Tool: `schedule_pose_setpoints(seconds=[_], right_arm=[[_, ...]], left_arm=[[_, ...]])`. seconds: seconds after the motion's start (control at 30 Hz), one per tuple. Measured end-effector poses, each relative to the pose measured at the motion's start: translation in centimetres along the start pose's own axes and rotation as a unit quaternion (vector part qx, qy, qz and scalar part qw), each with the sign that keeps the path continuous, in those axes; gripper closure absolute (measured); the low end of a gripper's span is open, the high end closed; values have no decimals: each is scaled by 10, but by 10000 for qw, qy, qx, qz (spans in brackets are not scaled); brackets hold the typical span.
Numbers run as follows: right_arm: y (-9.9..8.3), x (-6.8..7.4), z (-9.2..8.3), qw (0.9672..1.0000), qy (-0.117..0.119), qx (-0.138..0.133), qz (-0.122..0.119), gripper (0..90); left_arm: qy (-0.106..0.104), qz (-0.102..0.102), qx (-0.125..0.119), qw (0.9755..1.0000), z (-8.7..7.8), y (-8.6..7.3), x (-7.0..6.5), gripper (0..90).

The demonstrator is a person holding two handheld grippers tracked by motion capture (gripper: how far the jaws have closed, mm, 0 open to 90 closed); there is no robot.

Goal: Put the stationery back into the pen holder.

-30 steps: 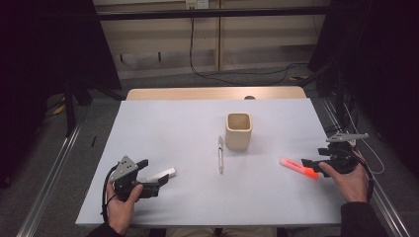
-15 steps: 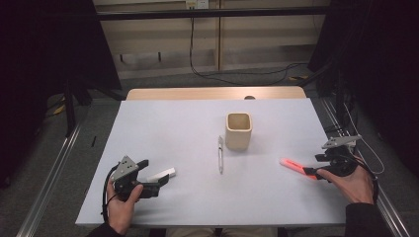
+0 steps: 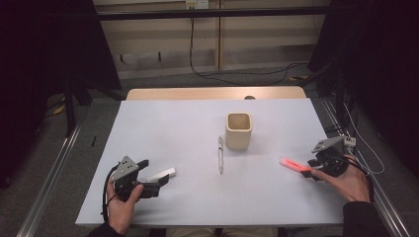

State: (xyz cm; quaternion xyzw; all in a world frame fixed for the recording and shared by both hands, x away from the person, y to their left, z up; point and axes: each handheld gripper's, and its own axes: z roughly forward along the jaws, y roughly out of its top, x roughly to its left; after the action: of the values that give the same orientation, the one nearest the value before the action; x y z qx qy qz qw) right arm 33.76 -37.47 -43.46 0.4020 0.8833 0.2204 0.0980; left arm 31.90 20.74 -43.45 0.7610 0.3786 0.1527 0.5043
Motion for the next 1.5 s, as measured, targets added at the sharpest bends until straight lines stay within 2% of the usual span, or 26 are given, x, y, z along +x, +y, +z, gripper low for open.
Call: schedule_pose_setpoints(seconds=[0.13,0.17,0.23,0.4,0.6,0.77,1.03,1.13,1.27,1.5], right_arm=[[3,0,2,9999,51,111,-45,537],[3,0,2,9998,121,135,-94,577],[4,0,2,9997,113,145,-138,587],[11,3,3,9985,154,420,-307,620],[10,0,4,9985,237,399,-285,645],[12,3,5,9985,171,428,-298,676],[9,1,3,9992,180,317,-192,677],[7,1,3,9995,193,252,-61,677],[9,3,3,9996,110,244,22,677],[13,5,-1,9996,136,-42,230,677]], left_arm=[[-5,-2,-13,10000,0,0,0,53],[-2,-3,-14,10000,0,0,0,53],[-4,-27,-3,10000,0,0,0,53],[-5,5,2,10000,0,0,0,53],[-6,-2,17,10000,0,-1,0,53],[-14,19,12,10000,0,0,0,53],[-21,18,27,10000,0,0,0,53],[-12,12,23,10000,0,0,0,53],[-17,22,24,10000,0,0,0,53],[-29,-33,37,10000,1,-1,0,53]])
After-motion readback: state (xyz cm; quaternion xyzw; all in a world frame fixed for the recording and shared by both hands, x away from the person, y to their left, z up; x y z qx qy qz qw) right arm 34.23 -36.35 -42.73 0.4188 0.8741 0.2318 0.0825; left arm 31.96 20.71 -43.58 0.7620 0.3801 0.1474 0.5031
